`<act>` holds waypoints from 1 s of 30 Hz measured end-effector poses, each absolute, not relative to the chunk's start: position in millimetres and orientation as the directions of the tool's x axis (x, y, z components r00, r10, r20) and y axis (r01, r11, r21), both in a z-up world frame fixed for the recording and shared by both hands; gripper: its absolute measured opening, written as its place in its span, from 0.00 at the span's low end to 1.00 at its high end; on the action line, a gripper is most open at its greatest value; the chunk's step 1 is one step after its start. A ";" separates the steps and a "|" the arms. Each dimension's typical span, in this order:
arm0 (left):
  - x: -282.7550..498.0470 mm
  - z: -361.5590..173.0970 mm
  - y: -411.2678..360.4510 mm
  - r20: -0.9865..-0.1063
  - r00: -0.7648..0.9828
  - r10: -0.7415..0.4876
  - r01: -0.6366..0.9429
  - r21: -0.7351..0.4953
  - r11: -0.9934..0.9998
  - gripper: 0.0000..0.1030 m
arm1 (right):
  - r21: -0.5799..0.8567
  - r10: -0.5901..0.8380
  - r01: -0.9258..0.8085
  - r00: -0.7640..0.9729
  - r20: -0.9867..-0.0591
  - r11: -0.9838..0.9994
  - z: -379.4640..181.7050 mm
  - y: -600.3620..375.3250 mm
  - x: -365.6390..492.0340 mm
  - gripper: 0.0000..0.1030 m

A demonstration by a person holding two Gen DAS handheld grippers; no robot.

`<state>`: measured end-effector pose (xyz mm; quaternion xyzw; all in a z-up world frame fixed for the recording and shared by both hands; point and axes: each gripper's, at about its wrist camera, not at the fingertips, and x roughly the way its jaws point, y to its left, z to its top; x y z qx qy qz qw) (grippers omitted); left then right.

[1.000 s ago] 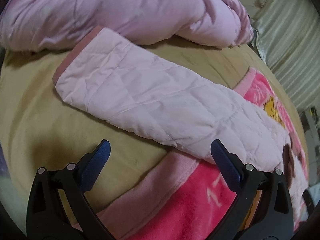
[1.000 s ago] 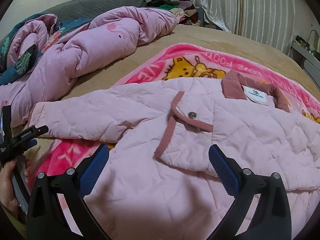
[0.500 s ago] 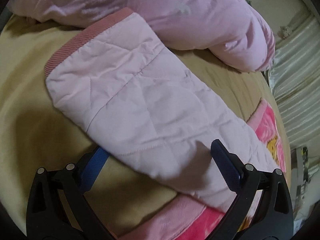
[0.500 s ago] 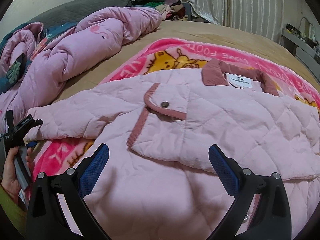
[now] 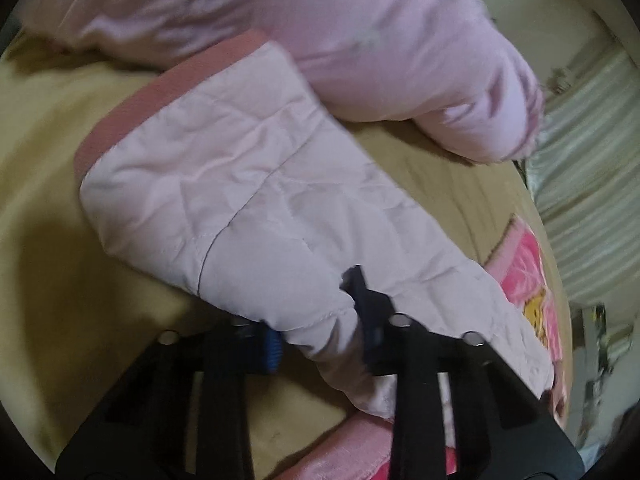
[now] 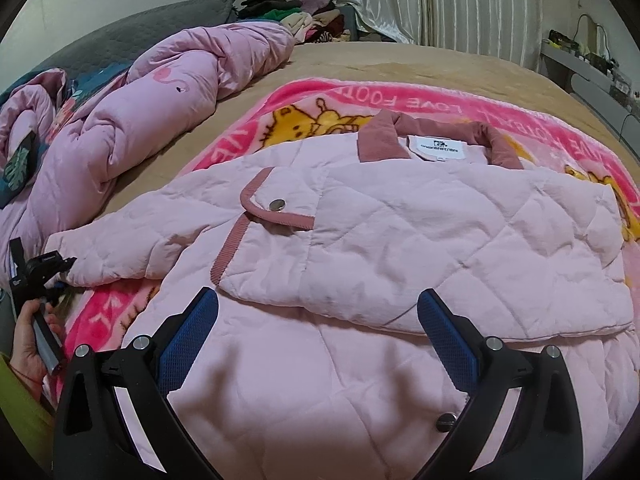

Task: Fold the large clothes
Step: 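Grasp the sleeve cuff with the left tool, then lift the sleeve with the left tool toward the jacket body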

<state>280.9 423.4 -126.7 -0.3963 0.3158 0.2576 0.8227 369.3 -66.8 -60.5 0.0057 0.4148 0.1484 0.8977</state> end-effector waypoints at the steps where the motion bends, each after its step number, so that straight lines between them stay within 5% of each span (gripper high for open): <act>1: 280.3 -119.6 419.7 -0.711 0.679 0.186 -0.661 -0.480 0.577 0.14 | 0.131 0.271 -0.264 0.613 -0.742 0.956 -59.8 -67.3 368.5 0.96; 30: 288.2 71.5 281.4 -0.427 0.887 0.177 -0.374 -0.437 0.818 0.10 | 0.258 0.309 -0.181 0.694 -0.650 0.949 -17.3 -166.3 340.0 0.96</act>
